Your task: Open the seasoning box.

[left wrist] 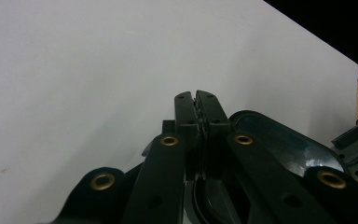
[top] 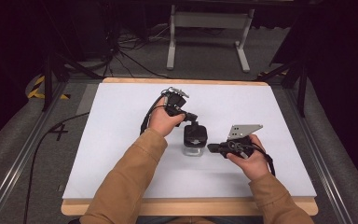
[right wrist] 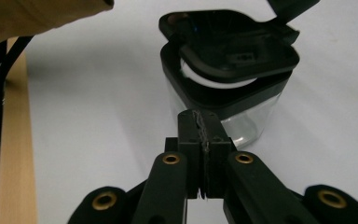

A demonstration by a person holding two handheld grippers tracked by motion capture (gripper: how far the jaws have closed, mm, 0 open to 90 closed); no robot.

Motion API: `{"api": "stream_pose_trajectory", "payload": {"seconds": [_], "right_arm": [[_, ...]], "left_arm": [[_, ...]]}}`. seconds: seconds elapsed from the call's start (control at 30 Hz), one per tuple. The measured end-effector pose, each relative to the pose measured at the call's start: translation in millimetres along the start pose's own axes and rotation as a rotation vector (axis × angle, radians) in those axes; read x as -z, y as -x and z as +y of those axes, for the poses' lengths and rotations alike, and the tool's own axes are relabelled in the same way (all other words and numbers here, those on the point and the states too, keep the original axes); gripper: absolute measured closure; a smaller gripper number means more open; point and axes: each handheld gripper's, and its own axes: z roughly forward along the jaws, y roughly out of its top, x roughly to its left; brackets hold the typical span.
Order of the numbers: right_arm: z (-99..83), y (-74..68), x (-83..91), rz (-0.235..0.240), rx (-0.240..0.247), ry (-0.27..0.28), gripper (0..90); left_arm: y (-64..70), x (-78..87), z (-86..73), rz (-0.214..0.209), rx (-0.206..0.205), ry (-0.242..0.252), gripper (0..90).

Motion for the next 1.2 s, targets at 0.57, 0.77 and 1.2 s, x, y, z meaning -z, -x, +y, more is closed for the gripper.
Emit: {"api": "stream_pose_trajectory", "payload": {"seconds": [0.57,0.77,1.2], "right_arm": [[8.6,1.3,0.5,-0.059,-0.011,0.121,90.0],[13.2,1.5,2.9,-0.074,-0.024,0.147,90.0],[19.4,1.0,8.7,-0.085,-0.035,0.217,90.0]], "left_arm": [[35.8,53.5,-12.9,0.034,-0.056,0.132,87.5],[57.4,73.9,-27.1,0.000,-0.082,0.136,87.6],[75.7,48.6,-49.0,-0.051,-0.130,0.008,87.0]]}}
